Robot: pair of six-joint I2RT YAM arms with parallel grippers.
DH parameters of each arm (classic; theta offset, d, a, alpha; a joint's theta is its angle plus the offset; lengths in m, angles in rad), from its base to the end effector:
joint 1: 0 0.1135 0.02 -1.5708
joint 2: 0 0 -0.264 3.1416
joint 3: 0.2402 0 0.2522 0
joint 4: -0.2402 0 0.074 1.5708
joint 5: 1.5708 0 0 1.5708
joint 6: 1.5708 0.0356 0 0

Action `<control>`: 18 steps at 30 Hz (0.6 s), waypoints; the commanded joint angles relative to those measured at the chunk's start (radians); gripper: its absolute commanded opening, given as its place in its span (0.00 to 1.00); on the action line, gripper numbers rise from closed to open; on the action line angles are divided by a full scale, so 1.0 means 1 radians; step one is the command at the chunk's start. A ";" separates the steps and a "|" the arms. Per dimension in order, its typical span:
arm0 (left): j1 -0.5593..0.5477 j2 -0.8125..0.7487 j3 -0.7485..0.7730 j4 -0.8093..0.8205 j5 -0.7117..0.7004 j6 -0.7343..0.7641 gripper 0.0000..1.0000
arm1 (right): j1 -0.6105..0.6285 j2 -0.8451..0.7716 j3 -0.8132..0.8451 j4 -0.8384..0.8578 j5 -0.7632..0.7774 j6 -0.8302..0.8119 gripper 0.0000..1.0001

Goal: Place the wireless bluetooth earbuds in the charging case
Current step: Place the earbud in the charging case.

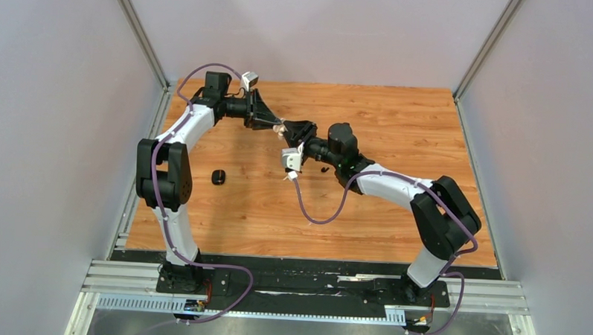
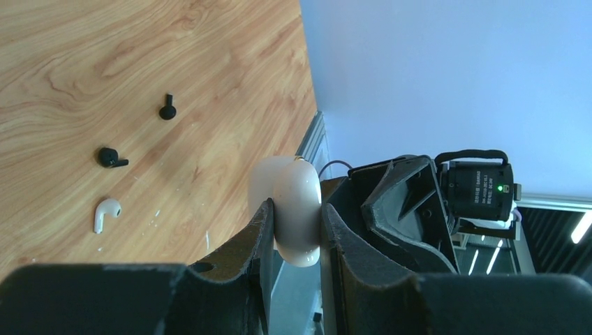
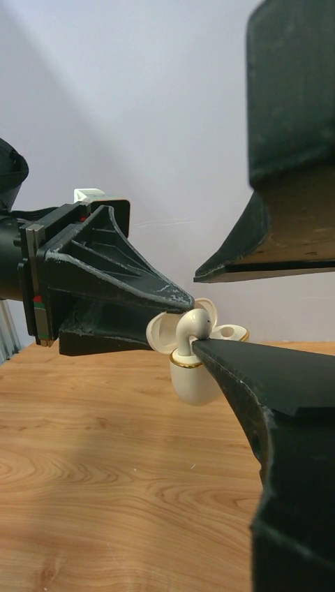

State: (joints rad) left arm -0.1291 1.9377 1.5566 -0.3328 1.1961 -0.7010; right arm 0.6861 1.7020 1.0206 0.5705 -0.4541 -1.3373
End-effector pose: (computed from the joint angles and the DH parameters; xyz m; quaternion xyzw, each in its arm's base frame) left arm 0.4223 -0.0882 0.2675 0.0124 0.7872 -0.6071 0.1077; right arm 0.2903 0.2578 0.2558 -0.6951 0.2579 -0.0489 0.6692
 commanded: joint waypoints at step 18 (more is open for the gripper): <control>-0.003 -0.026 0.001 0.062 0.052 -0.002 0.00 | 0.006 -0.126 0.123 -0.351 -0.018 0.160 0.46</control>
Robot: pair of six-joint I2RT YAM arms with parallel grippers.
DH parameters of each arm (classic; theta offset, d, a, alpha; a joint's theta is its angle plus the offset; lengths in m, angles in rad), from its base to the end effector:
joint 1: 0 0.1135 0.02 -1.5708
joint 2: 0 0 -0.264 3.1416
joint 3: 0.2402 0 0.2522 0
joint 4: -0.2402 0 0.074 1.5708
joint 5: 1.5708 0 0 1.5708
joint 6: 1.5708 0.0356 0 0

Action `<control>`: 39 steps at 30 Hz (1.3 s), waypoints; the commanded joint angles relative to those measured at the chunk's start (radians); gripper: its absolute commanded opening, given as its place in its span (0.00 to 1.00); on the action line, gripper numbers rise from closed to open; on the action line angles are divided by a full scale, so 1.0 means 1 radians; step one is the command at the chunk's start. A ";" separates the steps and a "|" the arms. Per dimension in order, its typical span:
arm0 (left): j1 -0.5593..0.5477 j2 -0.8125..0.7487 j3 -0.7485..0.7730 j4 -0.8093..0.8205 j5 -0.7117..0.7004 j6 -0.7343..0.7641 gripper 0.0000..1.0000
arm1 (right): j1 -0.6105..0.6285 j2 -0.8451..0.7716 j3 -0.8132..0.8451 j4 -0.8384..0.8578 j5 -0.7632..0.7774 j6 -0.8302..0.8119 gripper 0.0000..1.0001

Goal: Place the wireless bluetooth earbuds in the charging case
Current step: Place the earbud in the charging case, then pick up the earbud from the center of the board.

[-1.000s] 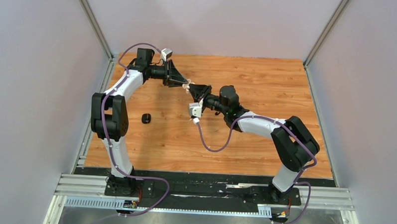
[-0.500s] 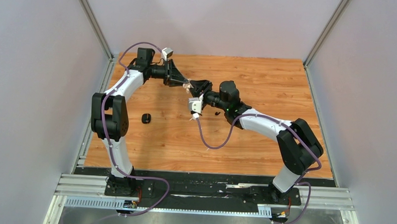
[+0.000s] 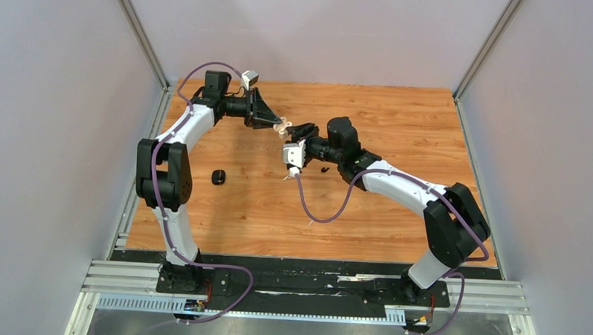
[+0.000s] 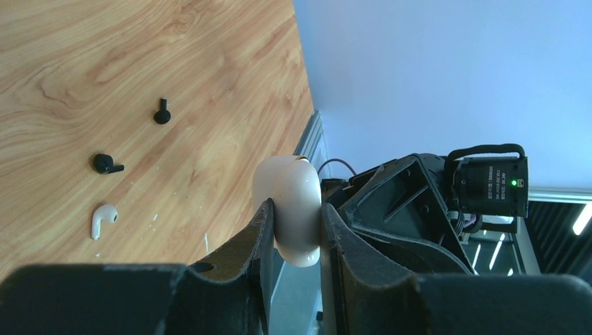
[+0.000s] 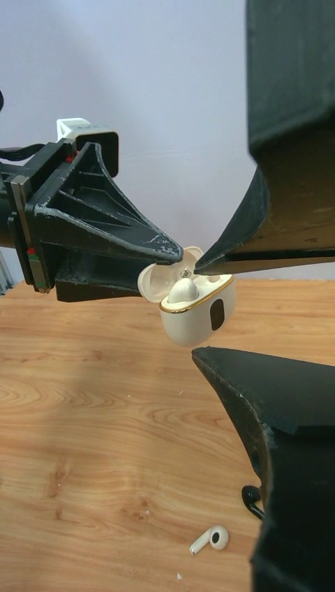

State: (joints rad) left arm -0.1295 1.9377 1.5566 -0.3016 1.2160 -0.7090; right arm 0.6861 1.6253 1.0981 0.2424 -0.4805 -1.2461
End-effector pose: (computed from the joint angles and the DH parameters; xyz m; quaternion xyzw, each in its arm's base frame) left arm 0.4235 -0.0888 0.2700 0.0234 0.7804 -0.6147 0.1121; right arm 0.2817 0.2519 0.2761 -0.7206 0.3245 0.0221 0.6123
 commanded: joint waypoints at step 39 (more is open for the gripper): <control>0.166 -0.138 0.016 -0.423 -0.245 0.419 0.00 | -0.016 0.260 -0.021 -0.073 0.041 0.604 0.38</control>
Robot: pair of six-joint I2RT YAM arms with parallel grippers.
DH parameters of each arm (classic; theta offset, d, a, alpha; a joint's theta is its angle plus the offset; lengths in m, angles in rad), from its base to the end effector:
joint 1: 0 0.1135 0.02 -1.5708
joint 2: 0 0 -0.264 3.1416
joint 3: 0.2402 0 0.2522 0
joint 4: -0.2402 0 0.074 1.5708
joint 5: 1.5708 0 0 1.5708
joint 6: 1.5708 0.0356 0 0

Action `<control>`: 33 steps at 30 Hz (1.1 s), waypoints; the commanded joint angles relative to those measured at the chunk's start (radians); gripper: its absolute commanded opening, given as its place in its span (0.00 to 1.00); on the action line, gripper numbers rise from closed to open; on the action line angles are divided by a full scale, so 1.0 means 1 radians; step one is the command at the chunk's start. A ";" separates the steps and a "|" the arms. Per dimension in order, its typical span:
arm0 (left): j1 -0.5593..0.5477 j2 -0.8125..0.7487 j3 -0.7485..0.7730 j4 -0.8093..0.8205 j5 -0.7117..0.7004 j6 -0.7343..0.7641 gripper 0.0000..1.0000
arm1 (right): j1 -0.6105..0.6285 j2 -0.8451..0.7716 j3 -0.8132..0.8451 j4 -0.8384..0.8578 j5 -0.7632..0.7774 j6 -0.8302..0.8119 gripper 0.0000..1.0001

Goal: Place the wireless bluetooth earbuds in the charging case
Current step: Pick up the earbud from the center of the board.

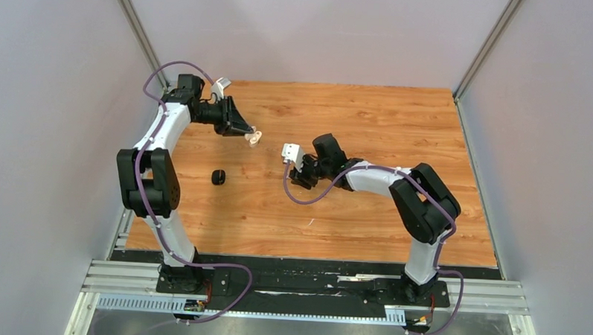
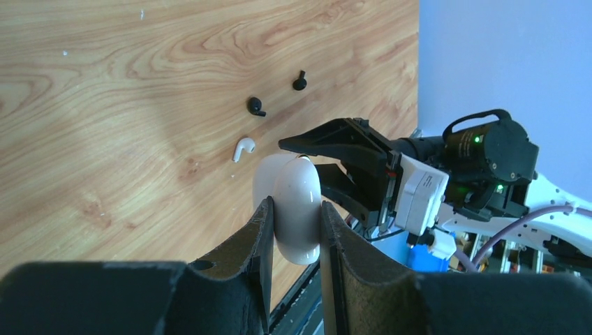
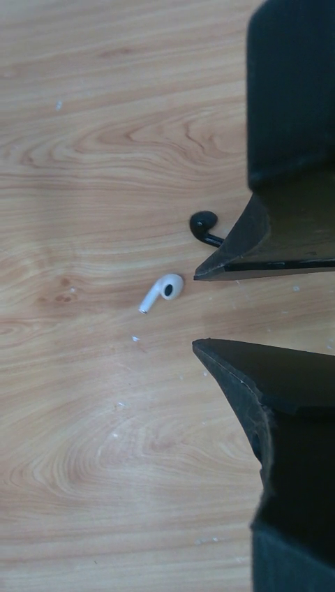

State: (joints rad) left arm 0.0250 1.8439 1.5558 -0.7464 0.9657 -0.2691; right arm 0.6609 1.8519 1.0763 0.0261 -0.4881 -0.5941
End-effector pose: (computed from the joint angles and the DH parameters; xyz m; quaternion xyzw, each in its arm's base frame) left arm 0.3919 -0.0195 0.2746 -0.0034 0.8628 -0.4730 0.1784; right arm 0.2955 0.2509 0.1666 -0.6004 0.6636 0.2344 0.3798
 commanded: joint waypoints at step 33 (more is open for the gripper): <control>0.019 0.005 0.010 0.043 0.016 -0.051 0.00 | 0.016 0.193 0.144 0.006 -0.004 -0.042 0.30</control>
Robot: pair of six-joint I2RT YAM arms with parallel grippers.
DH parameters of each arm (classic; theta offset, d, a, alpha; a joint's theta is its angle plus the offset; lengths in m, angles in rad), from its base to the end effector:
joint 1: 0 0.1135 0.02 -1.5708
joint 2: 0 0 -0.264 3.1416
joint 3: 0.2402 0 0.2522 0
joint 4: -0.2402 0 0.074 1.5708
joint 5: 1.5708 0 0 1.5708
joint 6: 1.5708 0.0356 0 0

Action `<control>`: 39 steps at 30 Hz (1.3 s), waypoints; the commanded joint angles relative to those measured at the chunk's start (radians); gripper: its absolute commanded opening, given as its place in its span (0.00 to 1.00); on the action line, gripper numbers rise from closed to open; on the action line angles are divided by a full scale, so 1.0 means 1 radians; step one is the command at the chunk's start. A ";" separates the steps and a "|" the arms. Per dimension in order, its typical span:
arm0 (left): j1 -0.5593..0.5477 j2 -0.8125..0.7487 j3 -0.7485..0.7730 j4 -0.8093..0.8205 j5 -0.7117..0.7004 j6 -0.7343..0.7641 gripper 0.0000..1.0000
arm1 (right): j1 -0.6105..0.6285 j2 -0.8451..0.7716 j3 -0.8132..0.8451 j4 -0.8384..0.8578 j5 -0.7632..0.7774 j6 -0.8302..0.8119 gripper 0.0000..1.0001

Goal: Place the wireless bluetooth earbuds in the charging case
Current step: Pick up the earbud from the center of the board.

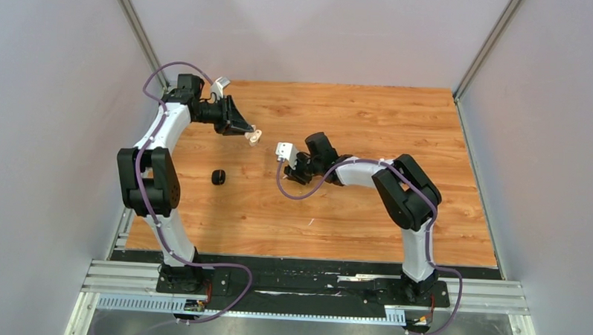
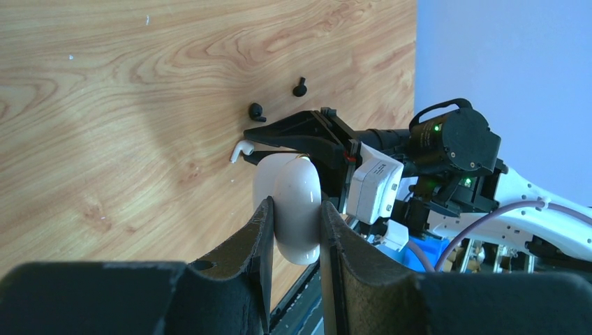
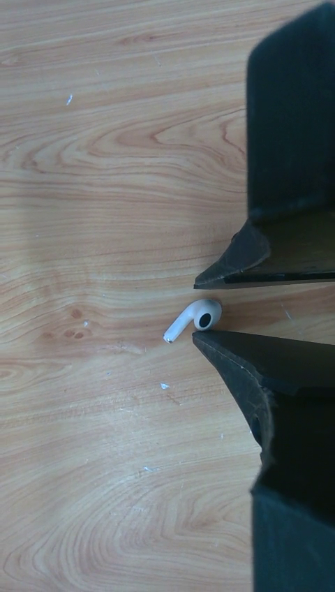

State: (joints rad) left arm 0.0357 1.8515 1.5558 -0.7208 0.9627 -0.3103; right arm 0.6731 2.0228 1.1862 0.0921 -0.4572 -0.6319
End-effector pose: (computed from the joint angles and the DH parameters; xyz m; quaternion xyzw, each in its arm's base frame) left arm 0.3954 -0.0151 0.2730 -0.0220 0.8616 -0.4743 0.1793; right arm 0.3201 0.2753 0.1375 -0.6139 0.6535 0.2156 0.3867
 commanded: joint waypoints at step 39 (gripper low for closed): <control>0.009 0.033 0.037 0.018 0.016 -0.023 0.00 | 0.008 0.072 0.073 -0.183 0.176 0.147 0.33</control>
State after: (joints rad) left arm 0.0357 1.8782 1.5566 -0.7143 0.9604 -0.3218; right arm 0.6807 2.0483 1.2667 -0.0109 -0.3569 -0.5034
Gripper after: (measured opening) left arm 0.324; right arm 0.323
